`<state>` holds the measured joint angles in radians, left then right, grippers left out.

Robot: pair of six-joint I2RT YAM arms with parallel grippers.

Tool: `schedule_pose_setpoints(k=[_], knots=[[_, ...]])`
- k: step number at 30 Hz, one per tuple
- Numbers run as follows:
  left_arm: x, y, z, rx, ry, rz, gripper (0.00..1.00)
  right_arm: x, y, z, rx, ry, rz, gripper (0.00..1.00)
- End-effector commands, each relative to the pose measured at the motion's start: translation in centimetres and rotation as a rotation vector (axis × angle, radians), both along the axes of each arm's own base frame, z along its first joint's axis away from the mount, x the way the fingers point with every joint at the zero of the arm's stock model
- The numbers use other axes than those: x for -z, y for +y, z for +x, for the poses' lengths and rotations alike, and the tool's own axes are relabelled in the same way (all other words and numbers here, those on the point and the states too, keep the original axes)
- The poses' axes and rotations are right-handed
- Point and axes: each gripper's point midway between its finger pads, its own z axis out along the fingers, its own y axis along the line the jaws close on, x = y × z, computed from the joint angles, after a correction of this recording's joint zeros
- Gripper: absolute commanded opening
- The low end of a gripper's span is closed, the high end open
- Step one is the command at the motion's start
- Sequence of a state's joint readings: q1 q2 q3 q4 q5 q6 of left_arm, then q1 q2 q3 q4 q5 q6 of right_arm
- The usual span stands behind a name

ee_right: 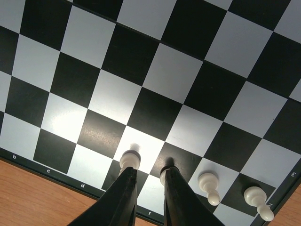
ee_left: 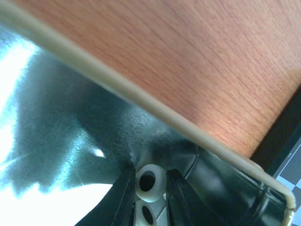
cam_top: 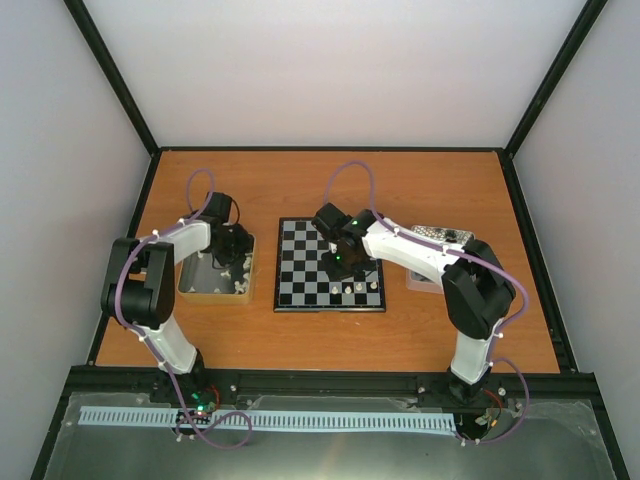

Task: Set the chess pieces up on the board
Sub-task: Pick up the chess piece from the storage box, then place the chess piece on the chessboard.

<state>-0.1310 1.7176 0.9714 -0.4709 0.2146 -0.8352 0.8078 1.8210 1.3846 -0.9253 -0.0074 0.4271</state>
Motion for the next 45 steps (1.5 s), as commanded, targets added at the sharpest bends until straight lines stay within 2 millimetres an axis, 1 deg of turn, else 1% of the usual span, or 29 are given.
schedule_pose_setpoints(k=[1,5,6,10,13,16,17,18,19,22,25,28,30,33,35,38,41,45], knots=[[1.2,1.5,-0.3,-0.042,0.038,0.094,0.13,-1.2,0.0,0.2,0.011,-0.039,0.019,0.19],[0.3,2.9,0.0,-0.057,0.004,0.169,0.11,-1.5,0.0,0.3,0.013,-0.047,0.02,0.19],[0.0,3.0,0.0,-0.061,-0.006,0.176,0.13,-1.6,0.0,0.4,0.015,-0.051,0.021,0.19],[-1.8,3.6,0.0,-0.086,-0.065,0.193,0.14,-2.2,0.3,0.6,0.021,-0.066,0.039,0.19],[-3.2,3.8,0.1,-0.1,-0.115,0.19,0.14,-2.7,0.8,0.8,0.02,-0.077,0.071,0.19],[-4.1,3.4,-0.3,-0.09,-0.133,0.152,0.14,-3.6,2.1,1.1,0.002,-0.098,0.144,0.19],[-4.5,3.0,-0.5,-0.084,-0.141,0.129,0.14,-4.2,2.8,1.3,-0.012,-0.117,0.191,0.19],[-4.5,2.7,-0.8,-0.077,-0.139,0.107,0.14,-4.4,3.2,1.2,-0.022,-0.118,0.215,0.19],[-5.0,2.4,-1.0,-0.068,-0.147,0.082,0.15,-5.1,4.1,1.4,-0.038,-0.14,0.27,0.2],[-6.0,0.8,-1.8,-0.033,-0.154,-0.015,0.14,-6.8,6.5,1.4,-0.107,-0.168,0.419,0.24],[-7.7,-1.4,-2.8,0.008,-0.168,-0.157,0.15,-8.6,8.7,1.3,-0.179,-0.202,0.554,0.35],[-9.4,-3.6,-4.2,0.038,-0.169,-0.312,0.15,-10.5,10.2,1.1,-0.236,-0.254,0.66,0.48],[-10.7,-5.0,-4.9,0.051,-0.175,-0.416,0.16,-11.7,11.2,0.7,-0.273,-0.282,0.717,0.53],[-12.7,-6.9,-5.7,0.075,-0.18,-0.561,0.16,-12.8,12.7,0.2,-0.316,-0.308,0.767,0.56],[-13.6,-7.9,-5.9,0.083,-0.179,-0.621,0.17,-12.8,13.4,0.1,-0.32,-0.304,0.788,0.57],[-14.7,-9.2,-6.2,0.093,-0.167,-0.696,0.17,-12.5,14.1,0.5,-0.298,-0.292,0.795,0.57],[-15.3,-10.0,-6.4,0.105,-0.157,-0.752,0.17,-11.8,13.9,1.3,-0.251,-0.296,0.766,0.57],[-15.4,-10.3,-6.7,0.104,-0.141,-0.774,0.18,-11.0,13.7,1.9,-0.216,-0.293,0.732,0.57]])
